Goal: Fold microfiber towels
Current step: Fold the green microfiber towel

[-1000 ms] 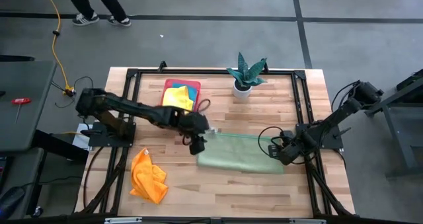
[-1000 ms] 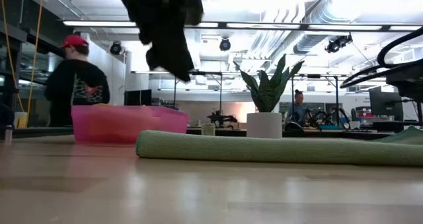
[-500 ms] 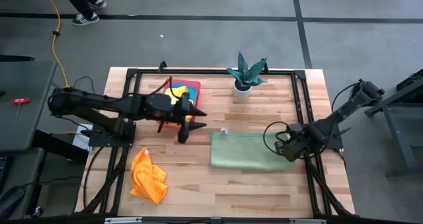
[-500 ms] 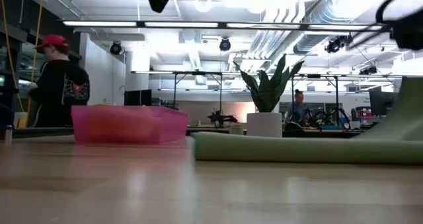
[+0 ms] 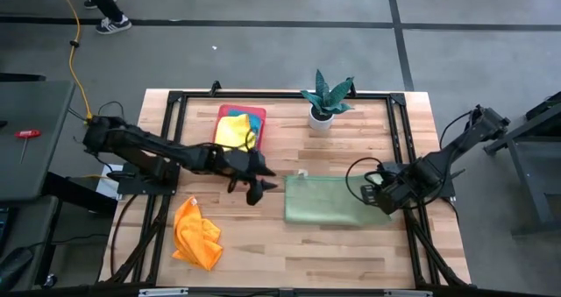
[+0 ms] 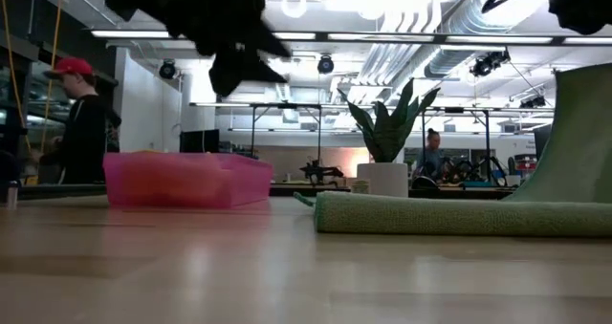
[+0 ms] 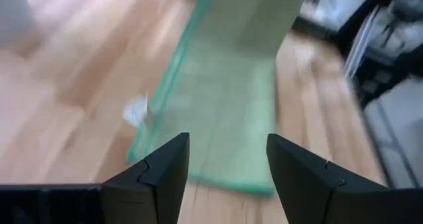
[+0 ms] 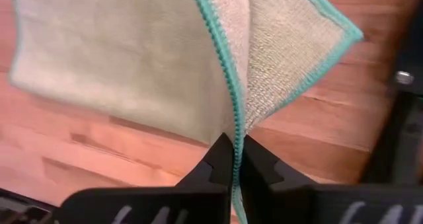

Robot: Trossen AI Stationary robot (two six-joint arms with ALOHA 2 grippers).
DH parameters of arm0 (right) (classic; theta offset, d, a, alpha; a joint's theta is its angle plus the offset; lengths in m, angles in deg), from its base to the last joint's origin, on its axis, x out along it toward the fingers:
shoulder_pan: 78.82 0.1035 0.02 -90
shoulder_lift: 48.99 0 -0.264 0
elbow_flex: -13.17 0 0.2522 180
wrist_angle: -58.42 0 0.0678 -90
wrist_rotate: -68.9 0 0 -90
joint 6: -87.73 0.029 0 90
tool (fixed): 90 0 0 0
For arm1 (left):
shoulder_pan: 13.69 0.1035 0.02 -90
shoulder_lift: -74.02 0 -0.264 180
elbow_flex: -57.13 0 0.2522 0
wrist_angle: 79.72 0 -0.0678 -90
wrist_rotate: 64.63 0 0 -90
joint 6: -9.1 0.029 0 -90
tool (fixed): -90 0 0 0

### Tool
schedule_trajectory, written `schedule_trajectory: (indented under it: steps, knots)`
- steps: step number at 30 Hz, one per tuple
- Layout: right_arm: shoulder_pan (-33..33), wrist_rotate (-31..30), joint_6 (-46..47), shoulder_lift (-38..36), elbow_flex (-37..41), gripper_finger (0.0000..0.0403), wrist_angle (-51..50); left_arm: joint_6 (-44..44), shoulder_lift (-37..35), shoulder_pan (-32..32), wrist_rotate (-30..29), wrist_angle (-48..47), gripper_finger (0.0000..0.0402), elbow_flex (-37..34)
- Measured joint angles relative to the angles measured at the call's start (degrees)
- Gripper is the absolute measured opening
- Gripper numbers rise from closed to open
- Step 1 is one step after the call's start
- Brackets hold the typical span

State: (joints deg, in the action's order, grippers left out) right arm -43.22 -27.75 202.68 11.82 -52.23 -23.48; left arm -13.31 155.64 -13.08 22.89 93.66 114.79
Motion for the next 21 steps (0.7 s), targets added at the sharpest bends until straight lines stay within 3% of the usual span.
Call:
schedule_trajectory:
  steps: [10,21]
  knots:
    - [-3.6,-7.5,-1.4,5.4,0.2,0.0,11.6,-1.5,10.3,-4.8,1.4,0.0,0.0193,0.0]
    - [-10.3,-13.1,-9.8,16.8,0.2,0.0,31.3,-2.2,15.6,-6.8,1.7,0.8,0.0193,0.0]
